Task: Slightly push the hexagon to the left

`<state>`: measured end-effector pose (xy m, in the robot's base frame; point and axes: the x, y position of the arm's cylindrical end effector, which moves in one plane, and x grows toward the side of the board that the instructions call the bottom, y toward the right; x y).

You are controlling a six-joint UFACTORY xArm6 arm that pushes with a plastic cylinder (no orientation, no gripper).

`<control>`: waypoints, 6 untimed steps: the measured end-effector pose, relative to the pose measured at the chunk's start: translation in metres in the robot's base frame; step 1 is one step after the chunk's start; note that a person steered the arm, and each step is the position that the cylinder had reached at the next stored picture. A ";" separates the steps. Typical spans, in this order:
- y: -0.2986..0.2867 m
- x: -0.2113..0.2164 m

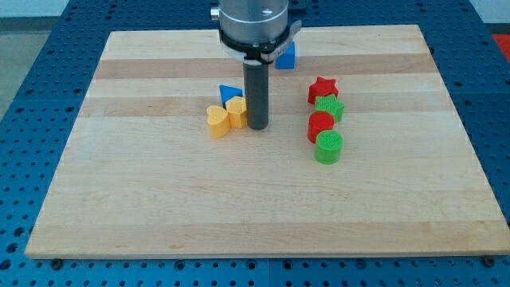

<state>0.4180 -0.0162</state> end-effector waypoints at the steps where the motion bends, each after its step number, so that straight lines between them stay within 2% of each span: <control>1: -0.037 -0.001; 2: -0.029 0.003; 3: 0.007 -0.011; 5: -0.006 -0.035; 6: -0.021 -0.034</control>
